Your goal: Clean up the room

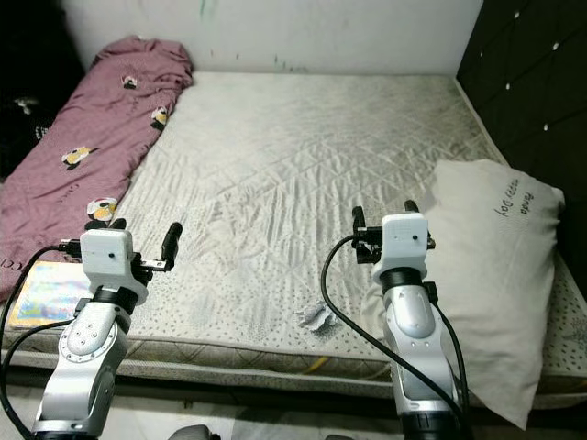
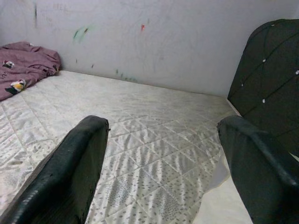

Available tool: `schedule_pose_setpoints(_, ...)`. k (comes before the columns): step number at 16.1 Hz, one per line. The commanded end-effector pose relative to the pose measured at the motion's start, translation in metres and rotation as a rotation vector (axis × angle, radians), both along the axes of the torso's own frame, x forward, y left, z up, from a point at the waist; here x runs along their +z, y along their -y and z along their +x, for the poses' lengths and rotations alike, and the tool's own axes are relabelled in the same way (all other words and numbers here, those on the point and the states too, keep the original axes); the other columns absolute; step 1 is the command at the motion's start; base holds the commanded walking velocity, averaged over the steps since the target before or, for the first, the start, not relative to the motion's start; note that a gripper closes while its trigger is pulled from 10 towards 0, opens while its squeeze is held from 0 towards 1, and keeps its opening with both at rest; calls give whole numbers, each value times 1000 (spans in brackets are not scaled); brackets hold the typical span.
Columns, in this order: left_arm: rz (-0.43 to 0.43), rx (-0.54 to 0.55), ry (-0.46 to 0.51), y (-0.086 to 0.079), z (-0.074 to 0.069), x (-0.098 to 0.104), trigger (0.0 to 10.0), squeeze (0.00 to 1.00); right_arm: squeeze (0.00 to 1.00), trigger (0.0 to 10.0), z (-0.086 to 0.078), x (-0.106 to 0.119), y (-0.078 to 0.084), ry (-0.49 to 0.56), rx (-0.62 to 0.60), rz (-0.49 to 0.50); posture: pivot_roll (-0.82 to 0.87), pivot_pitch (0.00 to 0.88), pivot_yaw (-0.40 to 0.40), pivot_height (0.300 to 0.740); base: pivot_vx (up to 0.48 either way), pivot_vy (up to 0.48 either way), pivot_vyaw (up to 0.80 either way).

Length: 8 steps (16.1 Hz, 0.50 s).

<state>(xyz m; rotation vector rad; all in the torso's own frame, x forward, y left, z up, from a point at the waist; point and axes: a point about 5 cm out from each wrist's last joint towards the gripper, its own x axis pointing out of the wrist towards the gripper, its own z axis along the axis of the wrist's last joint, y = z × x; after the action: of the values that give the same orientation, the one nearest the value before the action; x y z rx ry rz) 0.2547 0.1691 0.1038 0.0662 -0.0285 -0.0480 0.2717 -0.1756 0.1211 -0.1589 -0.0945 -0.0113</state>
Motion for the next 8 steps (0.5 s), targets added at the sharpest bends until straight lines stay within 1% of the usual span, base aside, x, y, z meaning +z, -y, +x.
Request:
schedule_pose_setpoints(1, 1, 15, 1, -3, 1, 2, 10000, 0, 0, 10000, 1, 2, -1, 2, 6, 13, -52, 0, 28, 710, 0, 0, 0)
schedule_pose_setpoints(4, 2, 15, -1, -2, 2, 2, 10000, 0, 0, 10000, 1, 2, -2, 1, 11, 17, -54, 0, 28, 684, 0, 0, 0)
schedule_pose_setpoints(6, 3, 14, -2, -2, 2, 1, 10000, 0, 0, 10000, 0, 1, -2, 0, 15, 22, -53, 0, 28, 654, 0, 0, 0)
schedule_pose_setpoints(8, 3, 14, -3, -2, 2, 1, 10000, 0, 0, 10000, 0, 1, -2, -1, 18, 25, -52, 0, 28, 634, 0, 0, 0)
